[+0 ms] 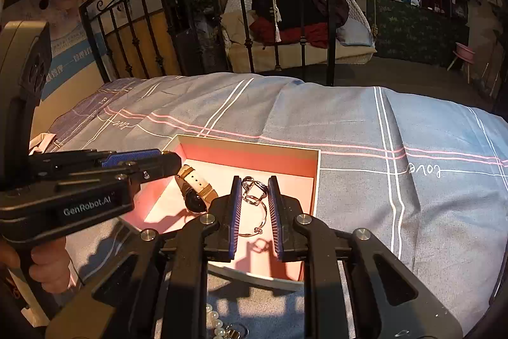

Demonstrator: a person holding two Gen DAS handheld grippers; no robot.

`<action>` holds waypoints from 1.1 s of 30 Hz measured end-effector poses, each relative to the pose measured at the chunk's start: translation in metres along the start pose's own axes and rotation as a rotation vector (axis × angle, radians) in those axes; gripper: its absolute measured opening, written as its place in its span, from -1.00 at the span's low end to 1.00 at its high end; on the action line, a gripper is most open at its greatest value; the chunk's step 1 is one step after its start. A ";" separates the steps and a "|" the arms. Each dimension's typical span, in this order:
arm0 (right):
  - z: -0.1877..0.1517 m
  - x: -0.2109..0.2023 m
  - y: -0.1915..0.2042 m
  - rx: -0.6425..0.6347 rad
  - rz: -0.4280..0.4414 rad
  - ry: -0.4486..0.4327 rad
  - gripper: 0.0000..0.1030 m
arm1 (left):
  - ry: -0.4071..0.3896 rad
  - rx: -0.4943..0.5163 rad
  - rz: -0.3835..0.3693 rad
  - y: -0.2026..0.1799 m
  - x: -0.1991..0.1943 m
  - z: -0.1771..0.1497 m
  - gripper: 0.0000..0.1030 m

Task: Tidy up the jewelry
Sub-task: 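Place the charm and keyring into the box and open both tools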

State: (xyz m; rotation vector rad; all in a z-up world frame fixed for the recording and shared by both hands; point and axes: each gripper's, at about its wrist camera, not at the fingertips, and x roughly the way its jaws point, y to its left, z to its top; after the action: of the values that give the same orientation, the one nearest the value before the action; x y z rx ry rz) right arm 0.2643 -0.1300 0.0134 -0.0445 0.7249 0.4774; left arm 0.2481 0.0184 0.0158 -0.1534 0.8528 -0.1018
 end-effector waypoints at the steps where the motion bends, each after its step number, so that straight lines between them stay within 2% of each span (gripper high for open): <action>1: 0.000 0.004 0.000 -0.003 -0.004 0.007 -0.66 | 0.003 0.009 0.012 -0.001 0.003 -0.002 -0.55; 11: -0.017 0.034 0.002 -0.006 -0.009 0.090 -0.66 | 0.034 0.024 0.048 0.001 0.019 -0.006 -0.54; 30: -0.026 0.045 0.006 -0.031 -0.009 0.128 -0.65 | 0.041 0.026 0.091 0.001 0.030 -0.010 -0.52; 31: -0.027 0.045 0.007 -0.036 -0.011 0.127 -0.65 | 0.038 0.023 0.089 0.001 0.029 -0.010 -0.49; 33: -0.026 0.043 0.009 -0.048 -0.011 0.123 -0.64 | 0.026 0.019 0.093 0.001 0.026 -0.010 -0.14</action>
State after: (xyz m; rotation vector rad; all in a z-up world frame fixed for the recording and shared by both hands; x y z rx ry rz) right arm 0.2718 -0.1095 -0.0332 -0.1234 0.8337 0.4849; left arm 0.2572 0.0148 -0.0101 -0.0942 0.8831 -0.0245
